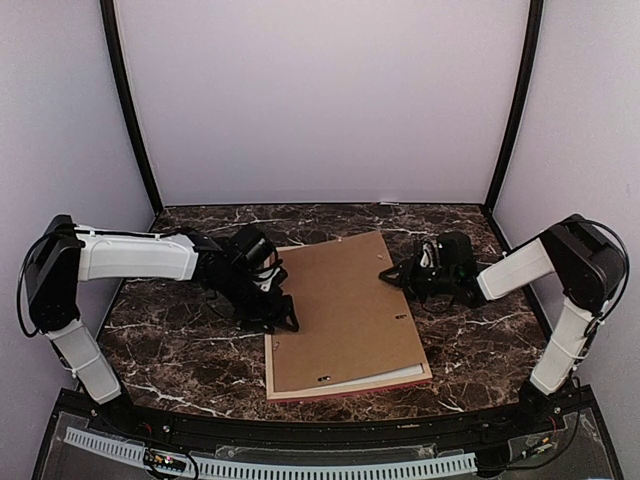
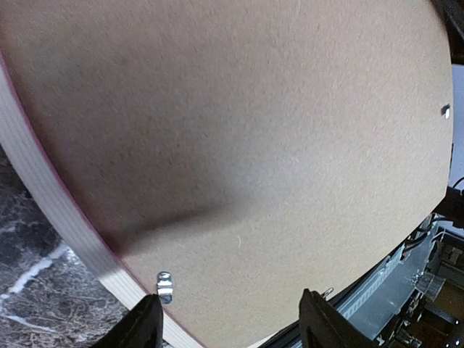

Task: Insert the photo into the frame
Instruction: Place the backboard on the frame body.

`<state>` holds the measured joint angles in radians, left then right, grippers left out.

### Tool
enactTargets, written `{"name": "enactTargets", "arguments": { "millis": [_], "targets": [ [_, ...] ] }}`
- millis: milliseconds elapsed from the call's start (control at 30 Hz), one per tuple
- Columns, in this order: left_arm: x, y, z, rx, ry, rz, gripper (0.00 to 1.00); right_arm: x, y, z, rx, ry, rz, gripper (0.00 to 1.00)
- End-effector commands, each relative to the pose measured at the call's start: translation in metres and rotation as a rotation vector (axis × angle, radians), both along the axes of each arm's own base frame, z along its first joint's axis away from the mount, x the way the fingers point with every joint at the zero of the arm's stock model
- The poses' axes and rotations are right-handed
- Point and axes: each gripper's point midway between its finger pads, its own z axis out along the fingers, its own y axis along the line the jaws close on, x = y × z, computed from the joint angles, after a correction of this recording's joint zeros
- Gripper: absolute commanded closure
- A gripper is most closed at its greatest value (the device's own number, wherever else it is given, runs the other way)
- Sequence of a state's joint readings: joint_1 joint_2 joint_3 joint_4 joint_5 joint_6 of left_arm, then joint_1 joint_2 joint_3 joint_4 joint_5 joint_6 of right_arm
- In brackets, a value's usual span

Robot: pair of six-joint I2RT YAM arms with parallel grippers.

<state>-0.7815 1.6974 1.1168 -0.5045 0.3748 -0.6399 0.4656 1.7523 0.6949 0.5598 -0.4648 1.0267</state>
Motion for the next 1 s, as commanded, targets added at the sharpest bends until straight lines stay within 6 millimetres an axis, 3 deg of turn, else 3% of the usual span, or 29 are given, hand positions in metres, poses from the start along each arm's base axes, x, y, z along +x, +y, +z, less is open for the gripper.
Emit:
{"name": "enactTargets", "arguments": {
  "millis": [0, 200, 567, 700, 967],
  "targets": [
    [0.027, 0.011, 0.034, -0.025, -0.119, 0.054, 0.34, 0.003, 0.008, 0.007, 0.001, -0.049, 0.012, 0.71],
    [0.058, 0.031, 0.047, -0.005, -0.222, 0.156, 0.34, 0.002, 0.010, 0.002, -0.032, -0.047, 0.022, 0.66],
    [0.080, 0.038, 0.035, 0.020, -0.251, 0.188, 0.33, 0.005, 0.019, -0.001, -0.155, -0.058, 0.062, 0.57],
    [0.084, 0.026, 0.040, -0.031, -0.261, 0.155, 0.33, 0.005, 0.021, -0.003, -0.237, -0.058, 0.076, 0.49],
    [0.079, -0.021, 0.049, -0.217, -0.277, 0.046, 0.34, 0.005, 0.020, -0.008, -0.387, -0.043, 0.083, 0.36]
  ]
}}
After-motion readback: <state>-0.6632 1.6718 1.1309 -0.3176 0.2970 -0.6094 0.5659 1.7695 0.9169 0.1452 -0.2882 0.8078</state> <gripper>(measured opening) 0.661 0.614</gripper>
